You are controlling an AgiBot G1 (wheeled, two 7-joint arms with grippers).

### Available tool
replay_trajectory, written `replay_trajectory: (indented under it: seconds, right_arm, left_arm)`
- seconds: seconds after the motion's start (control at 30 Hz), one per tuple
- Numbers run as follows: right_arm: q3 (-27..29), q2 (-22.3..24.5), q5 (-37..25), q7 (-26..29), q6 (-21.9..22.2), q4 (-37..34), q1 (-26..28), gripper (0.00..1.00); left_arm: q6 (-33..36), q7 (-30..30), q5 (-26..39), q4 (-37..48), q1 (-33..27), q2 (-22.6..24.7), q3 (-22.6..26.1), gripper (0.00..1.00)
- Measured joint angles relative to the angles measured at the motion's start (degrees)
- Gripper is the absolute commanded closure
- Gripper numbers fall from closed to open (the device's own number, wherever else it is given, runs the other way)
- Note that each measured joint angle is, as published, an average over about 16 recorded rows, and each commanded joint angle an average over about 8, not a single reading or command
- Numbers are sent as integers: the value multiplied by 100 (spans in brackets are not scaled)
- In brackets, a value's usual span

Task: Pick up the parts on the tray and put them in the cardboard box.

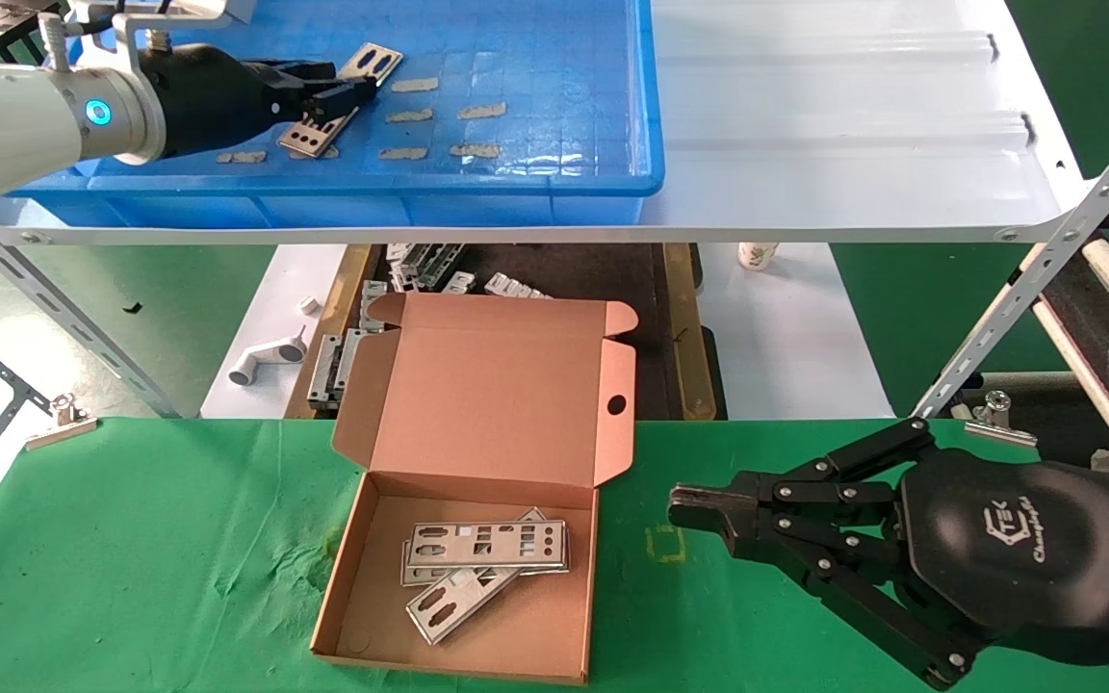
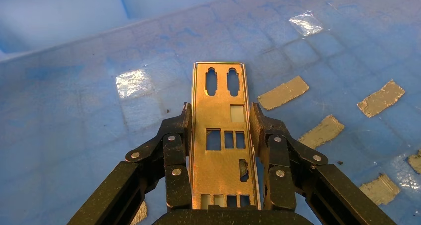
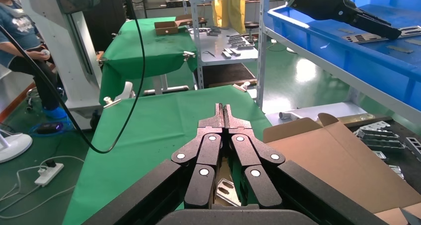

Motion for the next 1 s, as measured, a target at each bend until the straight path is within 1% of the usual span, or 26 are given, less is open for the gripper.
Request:
replay_trajectory:
  seconds: [0.23, 0.4, 0.53, 0.77, 0.9, 1.0]
  right_arm:
    - [0, 0, 0, 0, 0, 0, 0, 100]
    - [0, 0, 0, 0, 0, 0, 0, 100]
    - [0, 0, 0, 0, 0, 0, 0, 100]
    - [-1, 0, 0, 0, 0, 0, 0, 100]
    - [-1, 0, 0, 0, 0, 0, 0, 100]
    - [-1, 0, 0, 0, 0, 0, 0, 100]
  left_arm:
    - [282, 88, -103, -131, -110, -97, -69, 100]
    - [879, 284, -228, -329, -235, -286, -147, 100]
    - [1687, 553, -348, -546, -326, -507, -208, 100]
    - [3476, 1254, -565, -1007, -359, -917, -247, 100]
    - [4268, 1626, -732, -1414, -232, -1120, -167, 100]
    - [4675, 1844, -910, -1863, -26, -1284, -13, 100]
